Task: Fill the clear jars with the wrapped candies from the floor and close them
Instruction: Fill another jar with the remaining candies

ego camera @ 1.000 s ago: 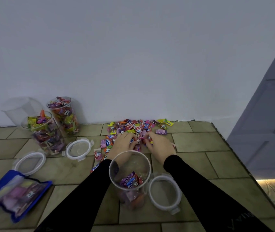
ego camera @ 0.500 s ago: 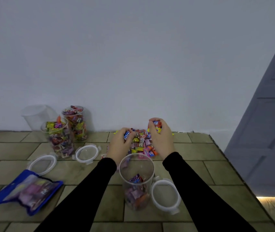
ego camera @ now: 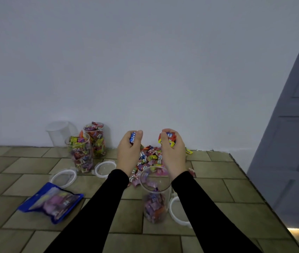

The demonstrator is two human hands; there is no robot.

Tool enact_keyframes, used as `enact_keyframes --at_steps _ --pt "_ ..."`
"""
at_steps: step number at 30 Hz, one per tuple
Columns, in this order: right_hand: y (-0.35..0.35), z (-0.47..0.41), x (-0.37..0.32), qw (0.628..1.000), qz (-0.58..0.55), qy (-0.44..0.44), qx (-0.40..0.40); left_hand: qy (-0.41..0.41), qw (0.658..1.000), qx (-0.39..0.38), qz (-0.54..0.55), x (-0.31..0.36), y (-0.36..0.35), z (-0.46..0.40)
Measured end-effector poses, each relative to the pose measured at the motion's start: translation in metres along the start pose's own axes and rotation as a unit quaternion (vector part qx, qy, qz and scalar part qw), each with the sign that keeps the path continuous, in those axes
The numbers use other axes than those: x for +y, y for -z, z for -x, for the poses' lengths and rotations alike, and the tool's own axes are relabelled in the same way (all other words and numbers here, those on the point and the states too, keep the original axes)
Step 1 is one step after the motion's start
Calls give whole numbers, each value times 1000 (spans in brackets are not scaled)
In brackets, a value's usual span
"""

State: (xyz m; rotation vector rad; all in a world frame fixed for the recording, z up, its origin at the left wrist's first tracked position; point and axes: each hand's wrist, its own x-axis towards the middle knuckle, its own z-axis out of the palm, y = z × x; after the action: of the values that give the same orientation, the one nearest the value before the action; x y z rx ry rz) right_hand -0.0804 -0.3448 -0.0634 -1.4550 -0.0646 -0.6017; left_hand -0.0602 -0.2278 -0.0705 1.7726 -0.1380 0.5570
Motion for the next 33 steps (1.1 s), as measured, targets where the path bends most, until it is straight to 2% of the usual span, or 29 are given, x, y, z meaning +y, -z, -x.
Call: enact_keyframes --at_steps 7,19,33 --pt "-1 10 1 998 -41 -35 34 3 993 21 113 24 -1 33" --pt "6 14 7 977 -140 -142 74 53 992 -1 117 14 -9 52" --pt "5 17 9 983 -112 -134 59 41 956 -59 284 9 0 56"
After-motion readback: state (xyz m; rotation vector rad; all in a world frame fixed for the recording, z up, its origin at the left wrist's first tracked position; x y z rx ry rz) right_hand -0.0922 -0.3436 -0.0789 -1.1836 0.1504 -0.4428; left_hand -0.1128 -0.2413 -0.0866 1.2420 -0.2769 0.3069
